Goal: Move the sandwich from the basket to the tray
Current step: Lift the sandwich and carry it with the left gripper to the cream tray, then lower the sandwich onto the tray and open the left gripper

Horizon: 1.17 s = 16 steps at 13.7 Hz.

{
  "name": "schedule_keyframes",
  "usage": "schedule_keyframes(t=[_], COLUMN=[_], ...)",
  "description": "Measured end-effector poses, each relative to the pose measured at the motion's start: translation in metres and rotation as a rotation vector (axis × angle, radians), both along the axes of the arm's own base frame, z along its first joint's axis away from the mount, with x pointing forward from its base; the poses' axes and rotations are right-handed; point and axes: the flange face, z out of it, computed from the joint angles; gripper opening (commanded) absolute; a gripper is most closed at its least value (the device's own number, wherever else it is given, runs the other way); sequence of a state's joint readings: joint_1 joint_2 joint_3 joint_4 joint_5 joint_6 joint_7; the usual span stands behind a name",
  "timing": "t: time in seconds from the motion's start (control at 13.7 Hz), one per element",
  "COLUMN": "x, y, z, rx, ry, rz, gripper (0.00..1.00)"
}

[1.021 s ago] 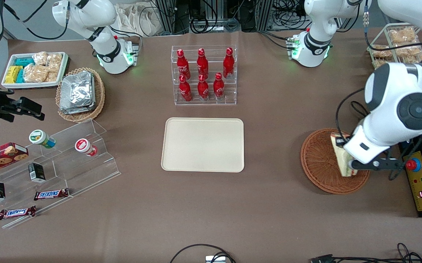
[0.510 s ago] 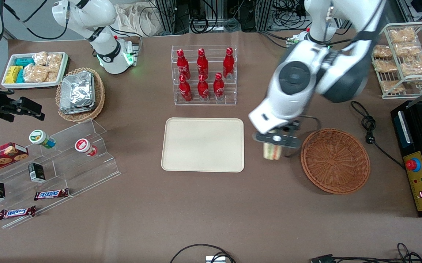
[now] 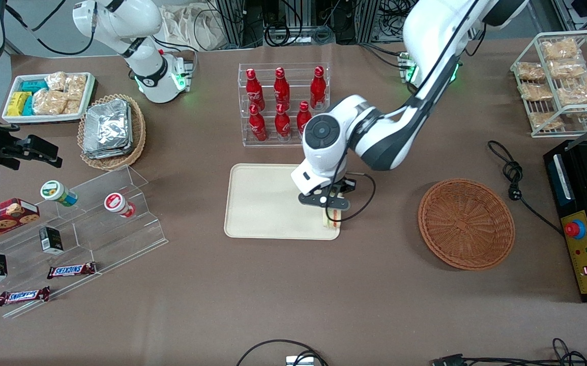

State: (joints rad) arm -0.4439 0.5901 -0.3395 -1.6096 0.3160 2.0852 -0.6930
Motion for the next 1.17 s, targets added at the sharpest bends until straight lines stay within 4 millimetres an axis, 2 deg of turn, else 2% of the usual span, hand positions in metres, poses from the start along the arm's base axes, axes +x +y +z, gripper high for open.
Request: schedule_keyframes(t=[0.15, 0.22, 0.44, 0.51, 0.58, 0.66, 0.73, 1.17], x=[-0.008, -0.01, -0.016, -0.02, -0.024, -0.027, -0.029, -0.026], y=[-0.001, -0.002, -0.007, -0.012, -0.016, -0.018, -0.02, -0.017], z=[-0.035, -0.044, -0.051, -0.052, -0.053, -0.055, -0.056, -0.057], rx=[-0.015, -0.012, 0.02, 0.024, 0.025, 0.027, 0.029, 0.03], ry=[0.001, 0.003, -0.032, -0.035, -0.037, -0.037, -0.036, -0.045], rz=[-0.003, -0.005, 0.007, 0.008, 0.01, 0.016, 0.021, 0.033], gripper=[0.0, 0.0, 0.0, 0.09, 0.26, 0.55, 1.0, 1.0])
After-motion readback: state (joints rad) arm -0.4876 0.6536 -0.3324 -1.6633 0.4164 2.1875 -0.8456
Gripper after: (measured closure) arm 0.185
